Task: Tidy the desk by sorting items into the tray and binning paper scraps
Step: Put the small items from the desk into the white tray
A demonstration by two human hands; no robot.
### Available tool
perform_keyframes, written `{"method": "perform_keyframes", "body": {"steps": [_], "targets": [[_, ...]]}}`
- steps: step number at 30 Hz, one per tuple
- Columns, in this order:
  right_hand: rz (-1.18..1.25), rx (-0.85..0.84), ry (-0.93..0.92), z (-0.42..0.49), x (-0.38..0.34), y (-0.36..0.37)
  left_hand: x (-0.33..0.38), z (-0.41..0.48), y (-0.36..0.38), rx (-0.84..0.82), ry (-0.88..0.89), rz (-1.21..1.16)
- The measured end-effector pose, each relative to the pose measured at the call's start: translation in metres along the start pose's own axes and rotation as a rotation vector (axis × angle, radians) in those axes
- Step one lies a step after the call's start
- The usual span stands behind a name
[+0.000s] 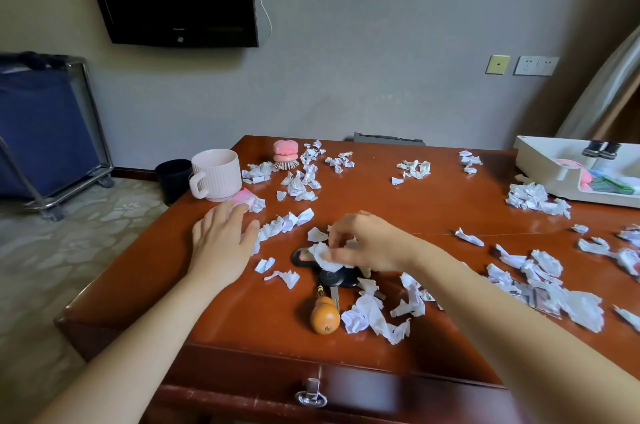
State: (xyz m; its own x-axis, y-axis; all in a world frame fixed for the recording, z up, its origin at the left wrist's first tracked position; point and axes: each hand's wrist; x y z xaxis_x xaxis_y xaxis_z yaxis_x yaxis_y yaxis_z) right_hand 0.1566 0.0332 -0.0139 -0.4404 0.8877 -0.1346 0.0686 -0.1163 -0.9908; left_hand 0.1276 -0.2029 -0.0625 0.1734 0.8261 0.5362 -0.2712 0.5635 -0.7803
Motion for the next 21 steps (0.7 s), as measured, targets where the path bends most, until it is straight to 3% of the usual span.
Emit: {"method": "perform_keyframes", "body": {"steps": [4,14,21], "targets": [[0.043,-0.008,-0.015,0.004,-0.007,-0.003,-0.009,0.014,0.0,0.012,-0.081,-0.032],[-0.047,0.118,0.258,0.024,0.02,-0.001,-0.013,0.029,-0.003,0.004,-0.182,-0.072],[0.045,-0.059,-0.028,0.015,-0.005,-0.003,-0.016,0.03,-0.004,0.078,-0.142,-0.113]]}}
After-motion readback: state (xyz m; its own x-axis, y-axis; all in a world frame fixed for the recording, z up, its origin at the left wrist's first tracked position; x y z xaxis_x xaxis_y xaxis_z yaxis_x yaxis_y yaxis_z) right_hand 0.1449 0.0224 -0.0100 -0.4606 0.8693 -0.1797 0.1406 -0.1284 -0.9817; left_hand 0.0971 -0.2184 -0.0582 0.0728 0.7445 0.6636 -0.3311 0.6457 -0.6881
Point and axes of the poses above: each hand's wrist, its own z-axis towards the middle knuckle, its own y-axis out of the palm, x = y × z, and after that the axes turned 14 degrees about -z, right-handed
